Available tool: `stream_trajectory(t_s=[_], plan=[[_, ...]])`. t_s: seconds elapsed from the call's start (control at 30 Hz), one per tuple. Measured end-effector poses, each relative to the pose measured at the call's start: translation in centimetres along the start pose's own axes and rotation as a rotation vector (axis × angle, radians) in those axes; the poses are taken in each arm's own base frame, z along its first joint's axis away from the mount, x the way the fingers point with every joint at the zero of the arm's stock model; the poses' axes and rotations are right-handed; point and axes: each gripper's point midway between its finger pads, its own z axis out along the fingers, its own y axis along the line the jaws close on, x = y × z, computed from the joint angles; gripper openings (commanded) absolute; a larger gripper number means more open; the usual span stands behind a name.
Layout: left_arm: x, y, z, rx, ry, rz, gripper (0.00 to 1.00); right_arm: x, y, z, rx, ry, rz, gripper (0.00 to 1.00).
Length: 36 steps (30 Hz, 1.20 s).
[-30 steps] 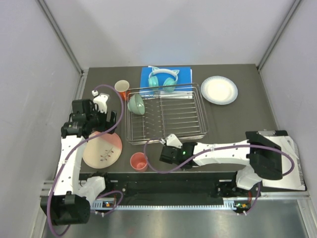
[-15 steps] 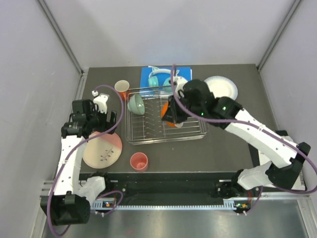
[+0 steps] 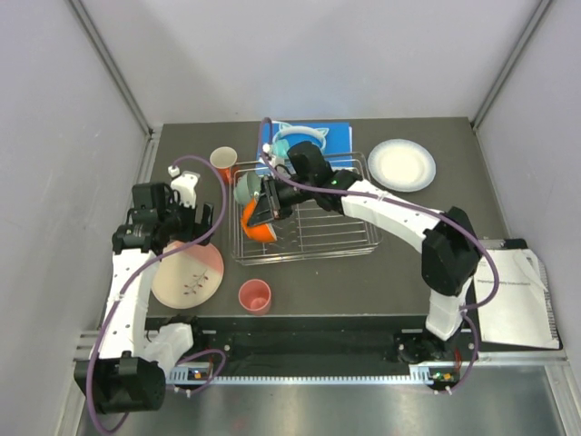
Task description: Load the mixed dishes into the dish rack
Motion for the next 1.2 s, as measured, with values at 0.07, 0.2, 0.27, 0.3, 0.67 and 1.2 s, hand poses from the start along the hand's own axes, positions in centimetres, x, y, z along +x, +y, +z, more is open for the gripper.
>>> stream_trajectory(t_s=[0.07,0.2,0.27,0.3,0.67,1.2], plan=[[0.0,0.0,0.0,-0.001,-0.005,0.001,0.92,0.2,-0.1,0.5,-0.029,0.018,0.023,0.00],[0.3,-0.1,0.1,0.000,-0.003,0.000,0.92,-1.2,1.4,0.6,-0.131,-0.012,0.019,0.00],[0.3,-0.1,0.1,0.000,-0.003,-0.002,0.92,-1.9,1.9,0.6,-0.174,-0.031,0.023,0.00],[0.3,-0.1,0.1,-0.001,-0.004,-0.003,0.92,-2.2,2.1,0.7,-0.197,-0.037,0.024,0.00],[0.4,-0.1,0.2,-0.001,-0.004,-0.010,0.92,-0.2,-4.2,4.5,-0.259,0.002,0.266,0.00],[0.5,-0.1,0.3,0.000,-0.002,-0.011,0.92,-0.6,-5.5,4.1,-0.295,-0.027,0.297,0.65]])
